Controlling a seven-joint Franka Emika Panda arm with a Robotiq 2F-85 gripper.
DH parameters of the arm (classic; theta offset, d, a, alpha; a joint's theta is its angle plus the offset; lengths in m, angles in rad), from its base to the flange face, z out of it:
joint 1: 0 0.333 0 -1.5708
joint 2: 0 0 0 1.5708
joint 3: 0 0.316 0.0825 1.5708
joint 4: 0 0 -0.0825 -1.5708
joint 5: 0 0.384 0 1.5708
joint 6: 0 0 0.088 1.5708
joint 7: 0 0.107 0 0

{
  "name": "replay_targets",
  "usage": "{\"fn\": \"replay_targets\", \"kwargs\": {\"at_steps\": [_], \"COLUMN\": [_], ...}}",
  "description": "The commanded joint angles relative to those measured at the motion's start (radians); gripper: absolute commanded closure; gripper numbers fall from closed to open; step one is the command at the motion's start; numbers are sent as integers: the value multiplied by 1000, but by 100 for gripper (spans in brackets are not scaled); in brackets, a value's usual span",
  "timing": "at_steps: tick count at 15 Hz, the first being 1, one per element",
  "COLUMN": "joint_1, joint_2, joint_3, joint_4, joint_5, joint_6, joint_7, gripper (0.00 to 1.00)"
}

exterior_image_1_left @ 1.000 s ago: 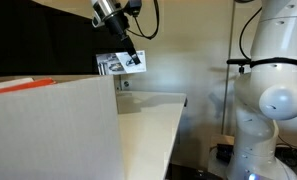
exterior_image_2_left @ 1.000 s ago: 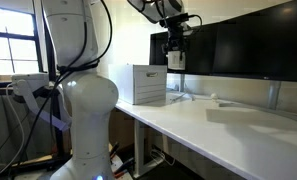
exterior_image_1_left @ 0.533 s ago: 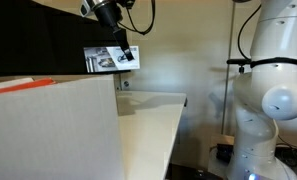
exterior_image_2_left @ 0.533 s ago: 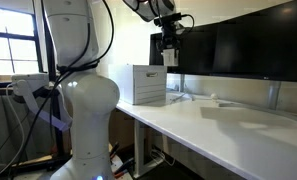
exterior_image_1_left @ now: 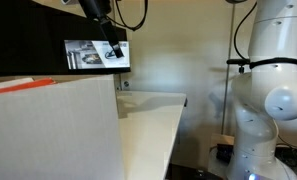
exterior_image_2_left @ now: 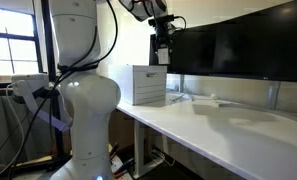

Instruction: Pick up the three small boxes from the table and put them in the bigger box.

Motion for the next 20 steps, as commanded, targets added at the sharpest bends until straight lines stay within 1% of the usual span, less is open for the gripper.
{"fn": "replay_targets", "kwargs": {"at_steps": [1,8,12,16,20], "joint_1": [27,95,142,186,238], "joint_2": [43,108,156,204,276], "joint_3": [33,104,143,169,185], "joint_4": [72,180,248,316,417], "joint_5": [-7,-45,-92,-124,-154], "joint_6": [-28,-37,-48,-43,-40], "joint_7": [-2,6,12,1,-1], "gripper": [69,69,69,69,69]}}
